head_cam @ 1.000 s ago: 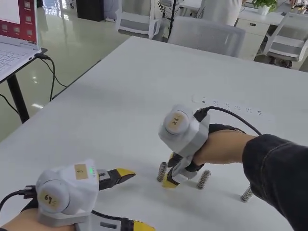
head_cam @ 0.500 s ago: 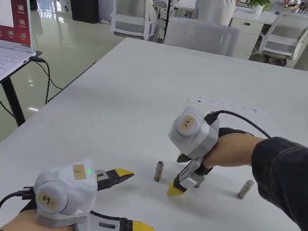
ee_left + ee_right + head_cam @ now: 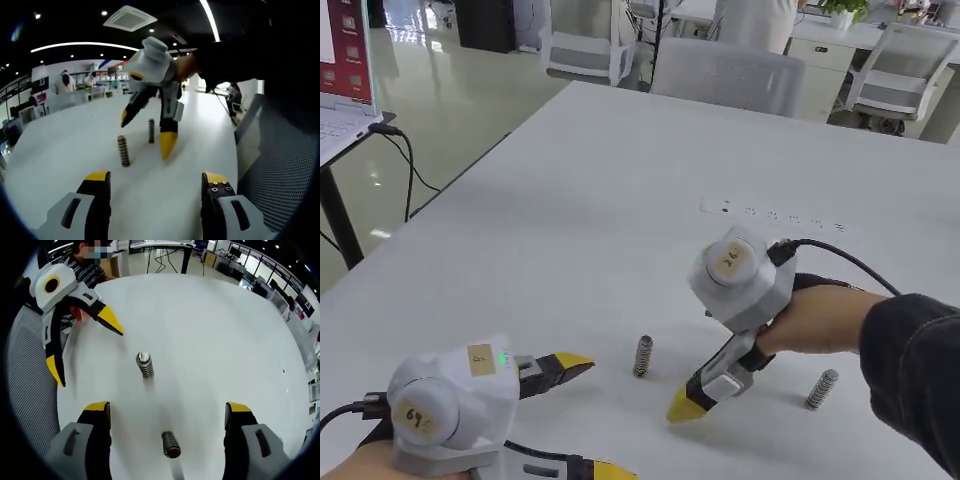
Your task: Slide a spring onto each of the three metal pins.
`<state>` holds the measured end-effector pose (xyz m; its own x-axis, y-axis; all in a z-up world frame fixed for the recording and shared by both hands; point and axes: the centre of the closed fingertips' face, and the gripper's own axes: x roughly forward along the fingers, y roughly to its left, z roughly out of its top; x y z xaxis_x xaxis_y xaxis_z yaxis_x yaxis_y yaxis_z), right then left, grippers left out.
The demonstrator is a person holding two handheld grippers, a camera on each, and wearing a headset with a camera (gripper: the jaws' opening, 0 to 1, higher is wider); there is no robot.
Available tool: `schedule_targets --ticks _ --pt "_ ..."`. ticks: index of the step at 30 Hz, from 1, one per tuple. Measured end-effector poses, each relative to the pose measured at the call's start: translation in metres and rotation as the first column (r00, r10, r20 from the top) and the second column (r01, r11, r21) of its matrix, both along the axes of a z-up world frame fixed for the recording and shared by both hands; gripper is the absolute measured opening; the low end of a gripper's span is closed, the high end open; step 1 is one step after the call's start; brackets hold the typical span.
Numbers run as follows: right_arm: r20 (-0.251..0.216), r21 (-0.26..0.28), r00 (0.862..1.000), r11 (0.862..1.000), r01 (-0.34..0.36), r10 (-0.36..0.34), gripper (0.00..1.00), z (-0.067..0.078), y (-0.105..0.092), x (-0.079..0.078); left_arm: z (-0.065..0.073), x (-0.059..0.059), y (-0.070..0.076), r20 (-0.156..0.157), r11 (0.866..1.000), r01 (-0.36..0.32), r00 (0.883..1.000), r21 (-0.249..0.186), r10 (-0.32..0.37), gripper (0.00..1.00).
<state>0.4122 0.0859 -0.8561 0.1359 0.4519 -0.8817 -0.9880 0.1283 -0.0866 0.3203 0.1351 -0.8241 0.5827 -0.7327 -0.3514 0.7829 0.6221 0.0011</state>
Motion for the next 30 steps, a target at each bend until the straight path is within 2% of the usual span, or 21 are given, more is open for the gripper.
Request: schedule_targets --ticks 13,21,24,30 --pt "0.035 0.077 0.994 0.992 0.103 -0.106 0.99 0.013 -0.02 0.012 0.0 0.001 -0.002 -0.005 1.0 -0.003 1.0 -0.003 0.003 0.7" --pt "0.056 0.133 0.985 0.979 0.154 -0.163 0.99 0.024 -0.031 0.012 0.0 0.0 -0.002 -0.011 1.0 -0.006 1.0 -0.007 0.006 0.7" --pt "0.07 0.172 0.978 0.968 0.182 -0.196 0.99 0.031 -0.034 0.016 0.0 0.001 -0.002 -0.01 1.0 -0.007 1.0 -0.011 0.007 0.7" --pt "0.082 0.208 0.969 0.955 0.213 -0.234 0.99 0.04 -0.043 0.016 0.0 0.001 -0.002 -0.011 1.0 -0.009 1.0 -0.014 0.009 0.71"
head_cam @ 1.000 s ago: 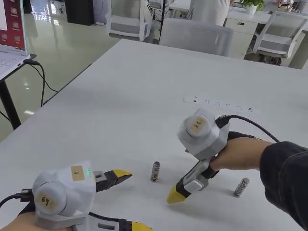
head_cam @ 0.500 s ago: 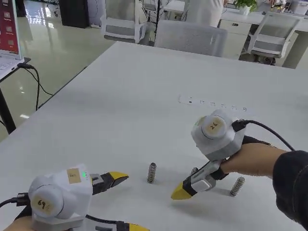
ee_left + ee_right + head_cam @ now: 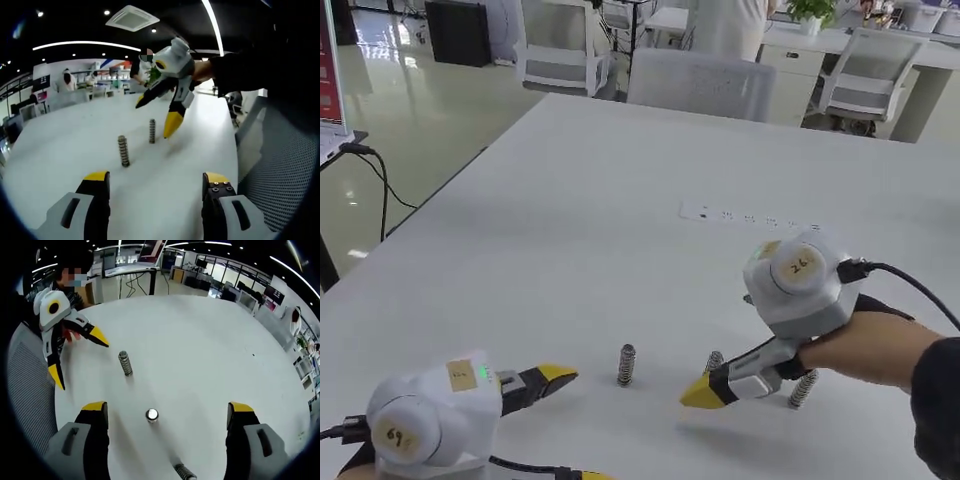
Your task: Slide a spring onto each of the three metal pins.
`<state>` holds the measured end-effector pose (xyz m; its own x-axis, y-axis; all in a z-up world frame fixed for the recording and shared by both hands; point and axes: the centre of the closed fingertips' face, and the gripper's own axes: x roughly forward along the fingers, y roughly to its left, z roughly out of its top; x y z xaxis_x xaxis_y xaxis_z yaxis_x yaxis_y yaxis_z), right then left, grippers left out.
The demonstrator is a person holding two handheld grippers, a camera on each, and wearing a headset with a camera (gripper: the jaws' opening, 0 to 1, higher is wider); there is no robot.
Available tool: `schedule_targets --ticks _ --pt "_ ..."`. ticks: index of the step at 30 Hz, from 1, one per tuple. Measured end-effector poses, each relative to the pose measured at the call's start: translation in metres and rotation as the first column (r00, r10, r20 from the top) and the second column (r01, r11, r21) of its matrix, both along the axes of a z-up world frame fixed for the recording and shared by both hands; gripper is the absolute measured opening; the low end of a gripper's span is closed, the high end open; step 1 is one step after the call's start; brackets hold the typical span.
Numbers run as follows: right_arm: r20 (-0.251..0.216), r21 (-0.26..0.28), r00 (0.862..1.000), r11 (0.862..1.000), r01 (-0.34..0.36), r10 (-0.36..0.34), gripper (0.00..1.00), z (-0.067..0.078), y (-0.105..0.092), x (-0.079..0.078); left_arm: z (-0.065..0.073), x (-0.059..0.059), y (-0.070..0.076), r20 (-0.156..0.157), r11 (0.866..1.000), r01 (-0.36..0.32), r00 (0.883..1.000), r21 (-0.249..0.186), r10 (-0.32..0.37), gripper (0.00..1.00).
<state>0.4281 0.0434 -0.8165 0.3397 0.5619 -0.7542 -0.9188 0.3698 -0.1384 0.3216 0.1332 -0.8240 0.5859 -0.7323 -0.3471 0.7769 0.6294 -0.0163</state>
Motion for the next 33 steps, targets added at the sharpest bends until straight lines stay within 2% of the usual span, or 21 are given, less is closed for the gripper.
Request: schedule_targets --ticks 6,16,33 --pt "0.015 0.056 0.998 0.997 0.056 -0.057 0.99 0.007 -0.011 0.002 0.001 0.001 0.001 0.002 1.0 -0.004 1.0 -0.006 0.004 0.71" --pt "0.01 0.106 0.991 0.986 0.13 -0.132 0.99 0.009 -0.033 0.0 0.001 0.003 0.003 -0.003 1.0 -0.019 1.0 -0.018 0.019 0.7" --pt "0.016 0.169 0.984 0.971 0.17 -0.175 0.99 0.015 -0.049 -0.016 0.005 0.007 0.004 0.004 0.999 -0.028 1.0 -0.019 0.028 0.7"
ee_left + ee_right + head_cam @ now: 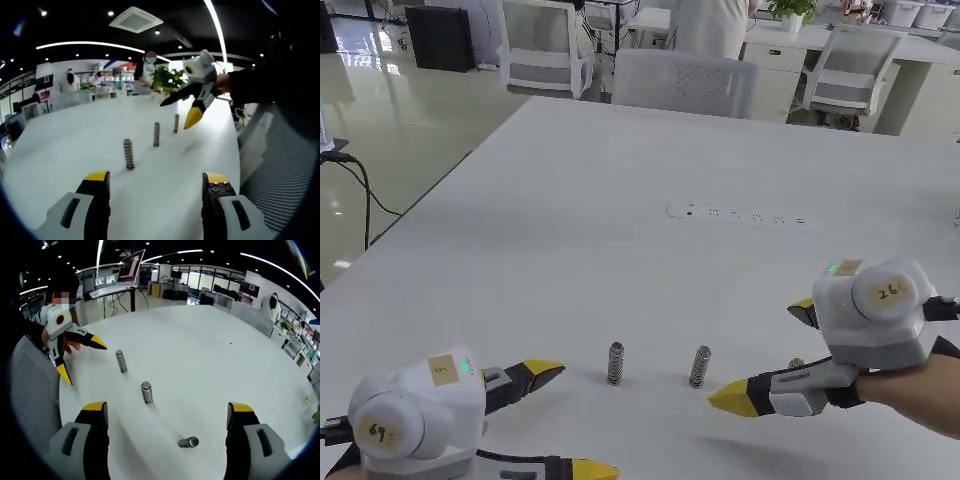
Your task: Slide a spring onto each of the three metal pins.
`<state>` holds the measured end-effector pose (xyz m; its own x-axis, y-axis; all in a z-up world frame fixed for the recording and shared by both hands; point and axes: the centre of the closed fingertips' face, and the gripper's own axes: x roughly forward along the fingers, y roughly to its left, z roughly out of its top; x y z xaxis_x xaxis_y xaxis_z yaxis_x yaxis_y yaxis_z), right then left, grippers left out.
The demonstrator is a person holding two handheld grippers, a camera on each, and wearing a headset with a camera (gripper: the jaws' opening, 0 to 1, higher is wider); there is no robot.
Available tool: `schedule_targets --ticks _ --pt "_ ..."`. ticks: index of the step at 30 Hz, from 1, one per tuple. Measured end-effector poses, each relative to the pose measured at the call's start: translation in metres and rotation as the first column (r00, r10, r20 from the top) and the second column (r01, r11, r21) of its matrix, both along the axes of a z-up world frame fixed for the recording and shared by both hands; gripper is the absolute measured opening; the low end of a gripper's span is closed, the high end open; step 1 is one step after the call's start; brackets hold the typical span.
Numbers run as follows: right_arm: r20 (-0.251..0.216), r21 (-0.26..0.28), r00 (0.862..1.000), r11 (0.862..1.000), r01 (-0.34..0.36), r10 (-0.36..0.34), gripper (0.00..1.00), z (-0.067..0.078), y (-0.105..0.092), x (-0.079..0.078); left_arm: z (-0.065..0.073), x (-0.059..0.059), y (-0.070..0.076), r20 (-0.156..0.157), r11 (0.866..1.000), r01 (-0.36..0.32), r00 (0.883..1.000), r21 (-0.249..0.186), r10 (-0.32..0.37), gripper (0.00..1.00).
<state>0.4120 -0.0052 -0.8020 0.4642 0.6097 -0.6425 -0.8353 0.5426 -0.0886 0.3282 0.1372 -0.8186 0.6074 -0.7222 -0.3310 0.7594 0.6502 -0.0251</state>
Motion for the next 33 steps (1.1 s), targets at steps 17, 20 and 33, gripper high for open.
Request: schedule_targets --ticks 17,20,33 --pt "0.008 0.047 0.999 0.998 0.035 -0.036 0.99 -0.001 -0.018 -0.02 0.003 0.003 -0.001 0.007 1.0 -0.002 1.0 -0.002 0.002 0.7" --pt "0.013 0.058 0.999 0.998 0.037 -0.038 0.99 0.0 -0.019 -0.022 0.004 0.003 -0.001 0.008 1.0 -0.002 1.0 -0.005 0.002 0.7" --pt "0.019 0.083 0.999 0.996 0.029 -0.031 0.99 -0.002 -0.03 -0.036 0.006 0.006 -0.002 0.005 1.0 -0.012 1.0 -0.019 0.012 0.71"
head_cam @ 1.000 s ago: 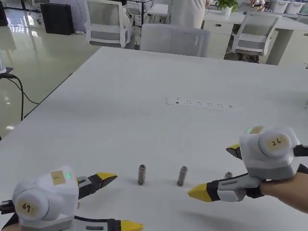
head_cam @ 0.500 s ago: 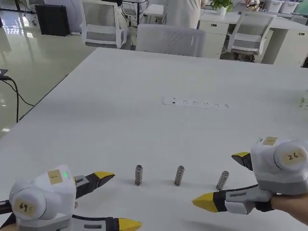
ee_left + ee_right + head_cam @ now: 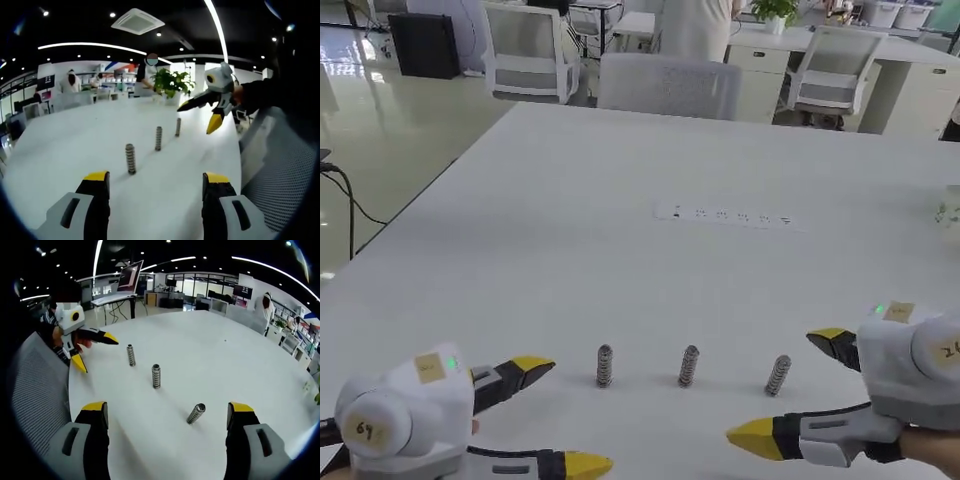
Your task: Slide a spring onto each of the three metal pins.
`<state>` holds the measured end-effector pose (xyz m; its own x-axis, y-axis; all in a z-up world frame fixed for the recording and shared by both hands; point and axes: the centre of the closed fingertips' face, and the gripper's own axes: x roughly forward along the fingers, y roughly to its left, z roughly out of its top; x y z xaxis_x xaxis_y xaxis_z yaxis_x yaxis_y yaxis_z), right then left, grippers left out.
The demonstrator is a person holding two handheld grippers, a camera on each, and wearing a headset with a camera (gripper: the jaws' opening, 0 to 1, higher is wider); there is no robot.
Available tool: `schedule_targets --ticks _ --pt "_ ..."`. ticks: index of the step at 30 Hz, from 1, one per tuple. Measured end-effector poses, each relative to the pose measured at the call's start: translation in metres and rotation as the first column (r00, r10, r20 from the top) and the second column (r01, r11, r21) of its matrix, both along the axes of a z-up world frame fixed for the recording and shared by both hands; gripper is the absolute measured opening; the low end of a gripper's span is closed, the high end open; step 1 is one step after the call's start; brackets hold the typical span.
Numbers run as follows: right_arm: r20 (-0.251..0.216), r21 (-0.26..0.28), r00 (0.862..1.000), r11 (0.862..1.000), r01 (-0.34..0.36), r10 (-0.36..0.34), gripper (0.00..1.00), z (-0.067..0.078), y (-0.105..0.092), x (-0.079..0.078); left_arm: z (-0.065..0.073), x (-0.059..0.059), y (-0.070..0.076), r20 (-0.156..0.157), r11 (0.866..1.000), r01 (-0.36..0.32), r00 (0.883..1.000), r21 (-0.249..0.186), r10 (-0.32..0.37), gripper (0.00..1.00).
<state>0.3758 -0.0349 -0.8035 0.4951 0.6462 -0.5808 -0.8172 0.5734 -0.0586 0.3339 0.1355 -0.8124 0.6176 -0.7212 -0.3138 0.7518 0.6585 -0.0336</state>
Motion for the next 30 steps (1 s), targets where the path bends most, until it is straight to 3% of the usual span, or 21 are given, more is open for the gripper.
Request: schedule_targets --ticks 7,16,18,30 --pt "-0.009 0.031 1.0 0.999 -0.014 0.014 0.99 -0.002 -0.006 -0.008 0.0 -0.001 -0.002 -0.002 1.0 0.005 1.0 0.001 -0.005 0.71" --pt "0.03 0.065 0.998 0.996 -0.056 0.054 0.98 -0.007 -0.009 -0.013 0.0 -0.002 -0.004 -0.004 1.0 0.005 1.0 -0.003 -0.005 0.72" --pt "0.048 0.095 0.997 0.994 -0.059 0.055 0.99 -0.005 -0.008 -0.011 0.0 -0.002 -0.004 -0.004 1.0 0.005 1.0 -0.005 -0.005 0.72" --pt "0.038 0.102 0.998 0.993 -0.054 0.05 0.99 -0.015 -0.01 -0.011 -0.003 -0.001 -0.006 -0.009 1.0 0.001 1.0 -0.013 -0.001 0.72"
